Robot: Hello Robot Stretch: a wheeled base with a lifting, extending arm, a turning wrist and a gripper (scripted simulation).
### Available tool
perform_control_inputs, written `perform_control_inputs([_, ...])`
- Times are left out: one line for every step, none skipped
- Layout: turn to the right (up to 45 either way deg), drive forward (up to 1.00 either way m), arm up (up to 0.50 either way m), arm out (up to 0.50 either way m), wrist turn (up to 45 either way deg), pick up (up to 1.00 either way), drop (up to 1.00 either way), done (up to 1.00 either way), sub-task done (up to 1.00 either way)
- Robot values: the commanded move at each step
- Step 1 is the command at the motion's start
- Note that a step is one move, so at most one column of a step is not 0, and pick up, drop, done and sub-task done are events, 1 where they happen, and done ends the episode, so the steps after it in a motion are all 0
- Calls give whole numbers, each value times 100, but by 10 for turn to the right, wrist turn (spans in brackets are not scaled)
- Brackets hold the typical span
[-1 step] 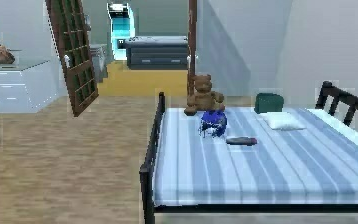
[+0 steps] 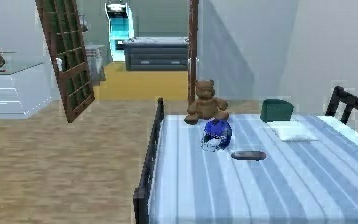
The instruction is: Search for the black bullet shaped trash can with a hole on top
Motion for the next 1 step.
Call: perform_control_inputs([-450,0,0,0,0,0,0,0,0])
